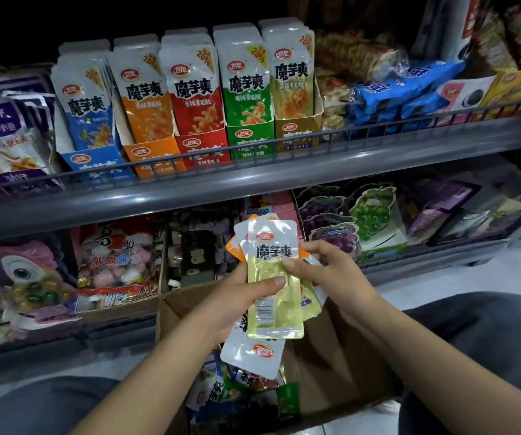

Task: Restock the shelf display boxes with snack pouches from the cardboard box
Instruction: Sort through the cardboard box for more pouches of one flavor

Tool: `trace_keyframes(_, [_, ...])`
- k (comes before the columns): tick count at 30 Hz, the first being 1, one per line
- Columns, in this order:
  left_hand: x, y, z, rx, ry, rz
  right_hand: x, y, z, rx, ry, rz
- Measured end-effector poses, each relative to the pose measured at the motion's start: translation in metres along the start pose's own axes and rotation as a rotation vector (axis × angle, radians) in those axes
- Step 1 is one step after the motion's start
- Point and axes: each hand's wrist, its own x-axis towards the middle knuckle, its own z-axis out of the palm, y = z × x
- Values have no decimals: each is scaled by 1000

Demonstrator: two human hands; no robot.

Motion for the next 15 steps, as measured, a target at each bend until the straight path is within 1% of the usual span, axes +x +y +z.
trace_keyframes(2, [0, 1, 0, -2, 3, 15, 4, 0, -1, 59, -11, 56])
trace_keyframes(4, [0, 3, 0, -68, 21, 15, 6, -3, -3, 105, -38, 103])
trace_keyframes(6, [1, 4, -3, -126, 44, -1, 9, -5, -6, 65, -57, 108])
trace_keyframes(9, [-2, 10, -6, -87, 125, 12, 12, -8, -13, 45, -53, 168])
trace_keyframes(10, [-2, 10, -9, -67, 125, 4, 12, -11, -16, 66, -45, 190])
trace_keyframes(13, [-4, 13, -12, 17, 145, 32, 11, -23, -25, 143, 49, 191])
trace_keyframes(15, [-6, 13, -12, 48, 159, 51, 9, -31, -30, 104, 191, 86])
